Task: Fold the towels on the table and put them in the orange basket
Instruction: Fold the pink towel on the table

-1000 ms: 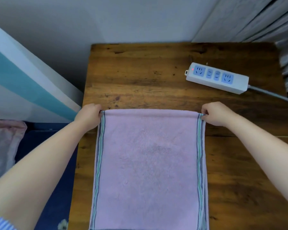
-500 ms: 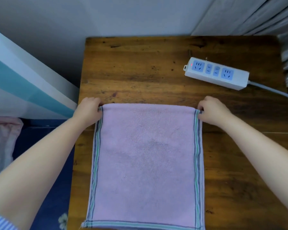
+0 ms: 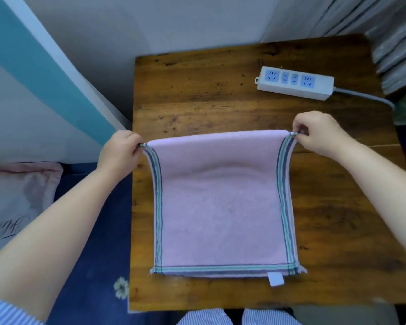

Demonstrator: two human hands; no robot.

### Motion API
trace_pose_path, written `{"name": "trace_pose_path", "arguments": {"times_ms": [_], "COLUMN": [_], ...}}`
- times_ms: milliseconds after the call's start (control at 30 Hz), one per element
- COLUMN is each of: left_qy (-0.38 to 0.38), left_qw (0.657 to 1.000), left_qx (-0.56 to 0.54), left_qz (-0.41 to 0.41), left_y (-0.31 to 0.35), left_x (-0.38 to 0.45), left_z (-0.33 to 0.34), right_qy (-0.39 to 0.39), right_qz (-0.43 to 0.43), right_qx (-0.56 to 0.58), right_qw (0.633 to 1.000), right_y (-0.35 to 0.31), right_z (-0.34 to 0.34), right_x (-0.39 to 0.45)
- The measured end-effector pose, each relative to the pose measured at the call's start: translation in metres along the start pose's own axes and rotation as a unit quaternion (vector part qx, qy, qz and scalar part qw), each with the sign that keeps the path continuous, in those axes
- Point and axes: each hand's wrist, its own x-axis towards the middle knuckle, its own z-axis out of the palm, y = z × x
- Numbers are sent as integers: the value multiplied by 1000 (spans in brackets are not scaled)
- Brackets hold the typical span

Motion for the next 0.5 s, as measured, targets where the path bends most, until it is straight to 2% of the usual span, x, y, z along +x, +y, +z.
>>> {"name": "trace_pose_path", "arguments": {"times_ms": [133, 233, 400, 500], "left_qy": [-9, -13, -37, -28], "left_qw": [997, 992, 989, 992], "left_qx": [-24, -27, -22, -22], "left_qz": [73, 122, 140, 122], "left_y": [-5, -1, 11, 16], "left_x": [-55, -93, -139, -156], "left_z": [-4, -3, 1, 1], "right_qy": [23, 29, -52, -48], "right_qz": [-31, -21, -38, -34], "right_qx": [-15, -3, -62, -78], "right_qw": [999, 999, 996, 995], "right_y": [-4, -8, -2, 1], "right_z": [7, 20, 48, 59], "right_x": [-57, -93, -132, -154]}}
